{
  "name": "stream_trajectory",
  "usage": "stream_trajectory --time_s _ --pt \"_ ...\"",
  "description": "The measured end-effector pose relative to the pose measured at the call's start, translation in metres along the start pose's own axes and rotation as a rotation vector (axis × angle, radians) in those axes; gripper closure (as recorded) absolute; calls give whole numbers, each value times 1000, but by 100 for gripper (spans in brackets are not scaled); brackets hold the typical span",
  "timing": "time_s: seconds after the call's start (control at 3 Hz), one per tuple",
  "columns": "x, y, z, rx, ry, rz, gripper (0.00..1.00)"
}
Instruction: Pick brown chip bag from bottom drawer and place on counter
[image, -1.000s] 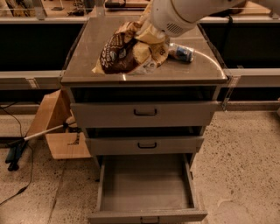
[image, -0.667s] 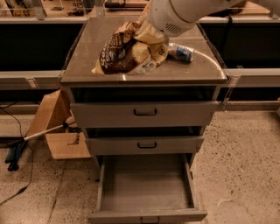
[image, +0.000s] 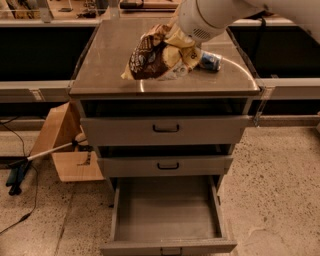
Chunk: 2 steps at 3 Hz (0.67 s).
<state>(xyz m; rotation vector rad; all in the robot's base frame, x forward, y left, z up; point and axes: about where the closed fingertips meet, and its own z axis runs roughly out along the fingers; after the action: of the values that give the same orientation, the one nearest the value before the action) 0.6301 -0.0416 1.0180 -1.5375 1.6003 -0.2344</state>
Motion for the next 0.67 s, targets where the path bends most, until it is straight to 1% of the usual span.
stream_trajectory --time_s 0.33,0.67 --pt "31 -13 22 13 48 32 100" --pt "46 -19 37 4 66 46 100"
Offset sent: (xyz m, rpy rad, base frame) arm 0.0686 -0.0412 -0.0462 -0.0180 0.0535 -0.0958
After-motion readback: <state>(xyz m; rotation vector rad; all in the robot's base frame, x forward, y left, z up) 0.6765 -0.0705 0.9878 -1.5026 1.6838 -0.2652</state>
